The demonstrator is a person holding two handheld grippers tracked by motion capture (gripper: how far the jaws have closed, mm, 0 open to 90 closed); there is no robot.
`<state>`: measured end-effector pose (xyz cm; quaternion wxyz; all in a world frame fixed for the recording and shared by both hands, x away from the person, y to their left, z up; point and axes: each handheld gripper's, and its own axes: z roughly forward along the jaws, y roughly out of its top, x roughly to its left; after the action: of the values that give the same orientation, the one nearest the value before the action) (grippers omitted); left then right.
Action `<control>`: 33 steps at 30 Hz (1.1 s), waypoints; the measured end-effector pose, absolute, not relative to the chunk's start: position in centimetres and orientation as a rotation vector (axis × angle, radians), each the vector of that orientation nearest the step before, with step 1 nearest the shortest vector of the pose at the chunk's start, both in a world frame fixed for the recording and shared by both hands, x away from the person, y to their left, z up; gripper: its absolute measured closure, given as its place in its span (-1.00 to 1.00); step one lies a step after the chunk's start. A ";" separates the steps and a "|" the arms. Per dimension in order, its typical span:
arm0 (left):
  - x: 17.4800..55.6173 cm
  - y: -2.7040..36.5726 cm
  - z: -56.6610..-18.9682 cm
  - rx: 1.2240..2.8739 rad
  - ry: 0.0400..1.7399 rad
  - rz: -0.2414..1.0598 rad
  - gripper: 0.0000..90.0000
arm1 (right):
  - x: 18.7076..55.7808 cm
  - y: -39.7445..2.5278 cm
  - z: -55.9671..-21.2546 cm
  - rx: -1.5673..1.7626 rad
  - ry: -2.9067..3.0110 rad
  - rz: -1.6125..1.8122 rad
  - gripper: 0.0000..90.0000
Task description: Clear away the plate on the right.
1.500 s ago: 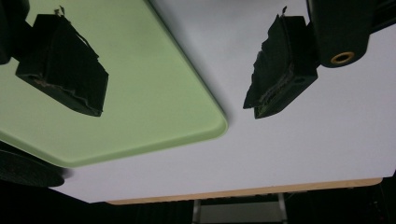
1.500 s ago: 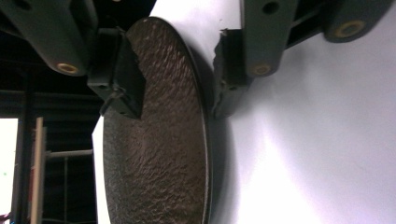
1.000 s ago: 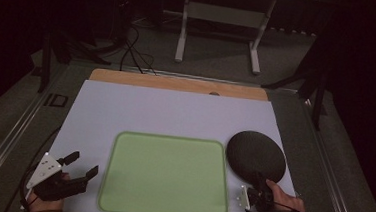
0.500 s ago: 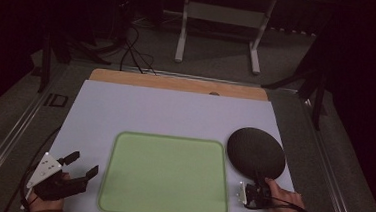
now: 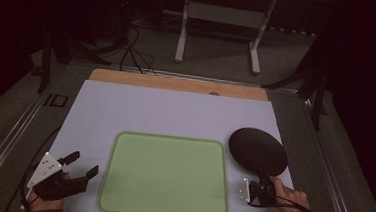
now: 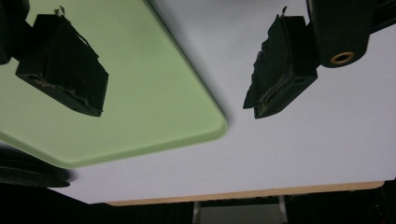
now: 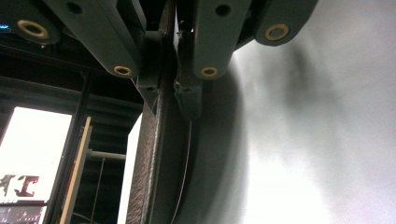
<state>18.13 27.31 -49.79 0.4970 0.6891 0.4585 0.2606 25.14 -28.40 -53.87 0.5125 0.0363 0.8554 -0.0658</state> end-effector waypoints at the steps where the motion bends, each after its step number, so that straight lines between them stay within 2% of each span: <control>1: 18.1 27.3 -49.8 1.669 1.110 0.631 -0.58 | 25.2 -28.3 -53.8 0.087 2.057 -0.160 0.88; 33: 18.1 27.5 -49.8 1.662 1.117 0.632 -0.58 | 24.0 -25.7 -49.4 0.041 1.923 -0.060 0.79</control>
<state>18.15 27.46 -49.81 0.4975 0.6867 0.4613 0.2611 23.98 -25.73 -49.37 0.5716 0.0174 0.8200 -0.0257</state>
